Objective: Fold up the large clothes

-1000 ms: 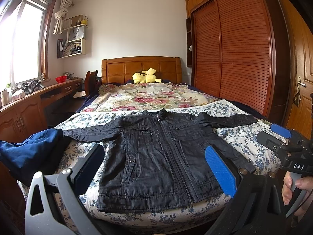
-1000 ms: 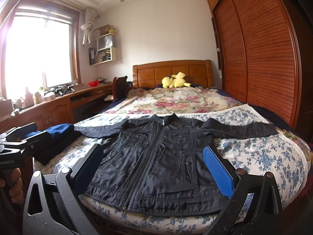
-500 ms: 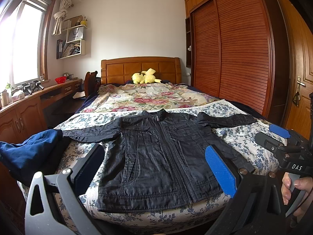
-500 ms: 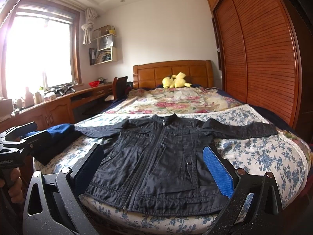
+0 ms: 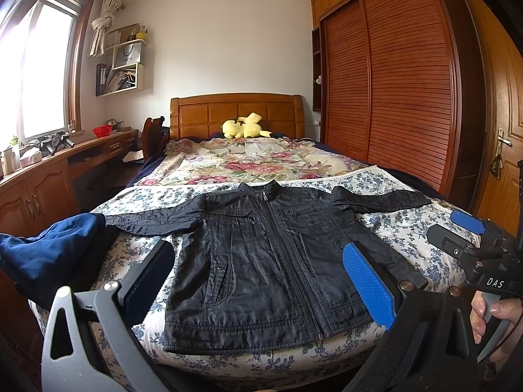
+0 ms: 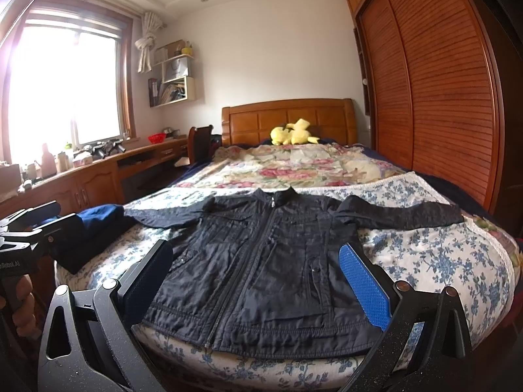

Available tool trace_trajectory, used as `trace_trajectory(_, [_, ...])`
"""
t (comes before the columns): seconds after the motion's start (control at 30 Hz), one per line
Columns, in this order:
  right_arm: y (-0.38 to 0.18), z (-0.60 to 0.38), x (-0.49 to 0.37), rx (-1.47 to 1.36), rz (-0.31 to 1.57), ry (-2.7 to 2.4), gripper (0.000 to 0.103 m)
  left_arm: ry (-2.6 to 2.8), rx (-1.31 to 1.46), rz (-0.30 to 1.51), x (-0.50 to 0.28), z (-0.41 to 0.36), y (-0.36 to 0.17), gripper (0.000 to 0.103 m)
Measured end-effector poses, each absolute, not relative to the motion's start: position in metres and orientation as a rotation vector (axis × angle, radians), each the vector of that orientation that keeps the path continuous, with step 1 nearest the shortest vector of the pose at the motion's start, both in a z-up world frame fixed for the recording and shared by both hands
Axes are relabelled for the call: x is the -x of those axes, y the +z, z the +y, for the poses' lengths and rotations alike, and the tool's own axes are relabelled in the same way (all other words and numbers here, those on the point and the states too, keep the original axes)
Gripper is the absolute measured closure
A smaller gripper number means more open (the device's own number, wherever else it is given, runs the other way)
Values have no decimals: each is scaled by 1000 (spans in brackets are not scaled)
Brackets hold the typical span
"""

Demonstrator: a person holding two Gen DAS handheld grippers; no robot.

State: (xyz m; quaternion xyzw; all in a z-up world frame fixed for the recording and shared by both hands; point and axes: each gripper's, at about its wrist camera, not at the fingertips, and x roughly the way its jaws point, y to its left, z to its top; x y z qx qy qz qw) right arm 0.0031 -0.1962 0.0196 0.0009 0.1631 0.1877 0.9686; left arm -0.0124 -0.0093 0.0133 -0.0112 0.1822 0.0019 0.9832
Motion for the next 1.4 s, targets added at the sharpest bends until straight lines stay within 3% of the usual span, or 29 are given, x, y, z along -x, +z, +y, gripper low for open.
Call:
trace_trajectory(0.9, [-21, -168, -69, 35, 422, 395, 0, 82, 46, 483, -53, 47, -61, 0])
trace_trajectory(1.4, [-64, -124, -166, 97, 466, 505, 0, 154, 55, 601, -127, 105, -105, 0])
